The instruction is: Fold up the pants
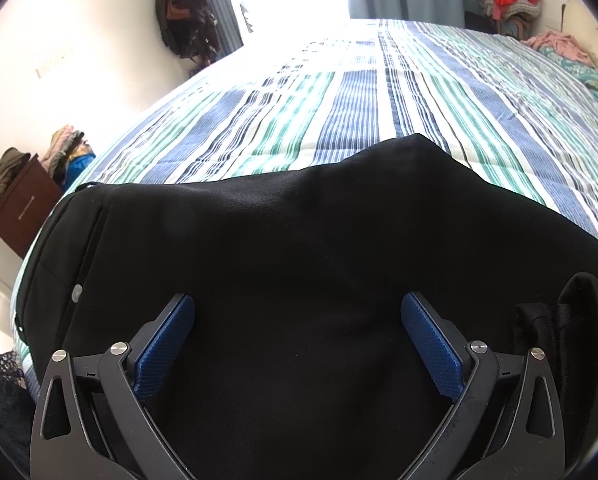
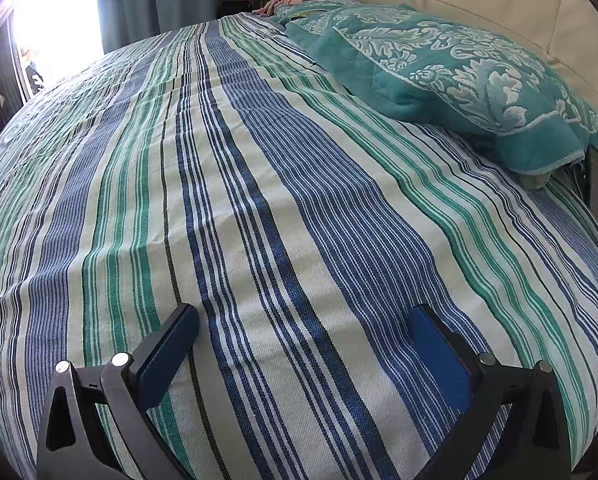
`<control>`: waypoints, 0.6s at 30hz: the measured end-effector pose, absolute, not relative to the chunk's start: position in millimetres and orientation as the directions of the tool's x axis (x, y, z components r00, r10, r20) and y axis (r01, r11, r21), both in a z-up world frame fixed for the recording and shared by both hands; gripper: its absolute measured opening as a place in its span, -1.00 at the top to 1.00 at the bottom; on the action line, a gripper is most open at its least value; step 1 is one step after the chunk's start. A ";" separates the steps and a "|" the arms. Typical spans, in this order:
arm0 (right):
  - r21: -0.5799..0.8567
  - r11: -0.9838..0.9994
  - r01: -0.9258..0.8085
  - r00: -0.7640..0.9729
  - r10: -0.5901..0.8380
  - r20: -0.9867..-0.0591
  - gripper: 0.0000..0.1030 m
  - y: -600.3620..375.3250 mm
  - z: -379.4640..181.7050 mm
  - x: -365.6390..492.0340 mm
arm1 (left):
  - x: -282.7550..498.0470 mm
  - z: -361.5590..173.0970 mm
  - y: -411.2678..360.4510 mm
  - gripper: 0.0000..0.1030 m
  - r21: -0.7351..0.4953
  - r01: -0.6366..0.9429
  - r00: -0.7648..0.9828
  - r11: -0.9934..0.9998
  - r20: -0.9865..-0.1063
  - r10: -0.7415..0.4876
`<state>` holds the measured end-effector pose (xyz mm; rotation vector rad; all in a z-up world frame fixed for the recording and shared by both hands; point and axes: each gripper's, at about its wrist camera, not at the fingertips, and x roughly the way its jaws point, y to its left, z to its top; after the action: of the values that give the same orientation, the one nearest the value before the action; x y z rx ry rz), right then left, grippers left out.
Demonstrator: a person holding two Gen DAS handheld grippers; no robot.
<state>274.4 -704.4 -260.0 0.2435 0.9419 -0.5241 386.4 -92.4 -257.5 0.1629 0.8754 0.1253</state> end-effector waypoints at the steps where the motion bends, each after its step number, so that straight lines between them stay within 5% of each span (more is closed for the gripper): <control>1: -0.026 0.849 0.527 0.476 -0.320 -0.819 -1.00 -704.5 -260.0 274.3 | 386.2 -257.5 -93.0 -0.99 0.196 -0.043 0.634 0.980 -0.752 0.179; 18: -0.026 0.849 0.527 0.476 -0.321 -0.819 -1.00 -704.2 -260.2 274.5 | 385.0 -257.9 -89.2 -0.99 0.169 -0.046 0.638 0.985 -0.753 0.159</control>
<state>274.5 -704.2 -260.2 0.2431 0.9413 -0.5240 385.0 -89.2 -257.9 0.1382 0.8717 0.1176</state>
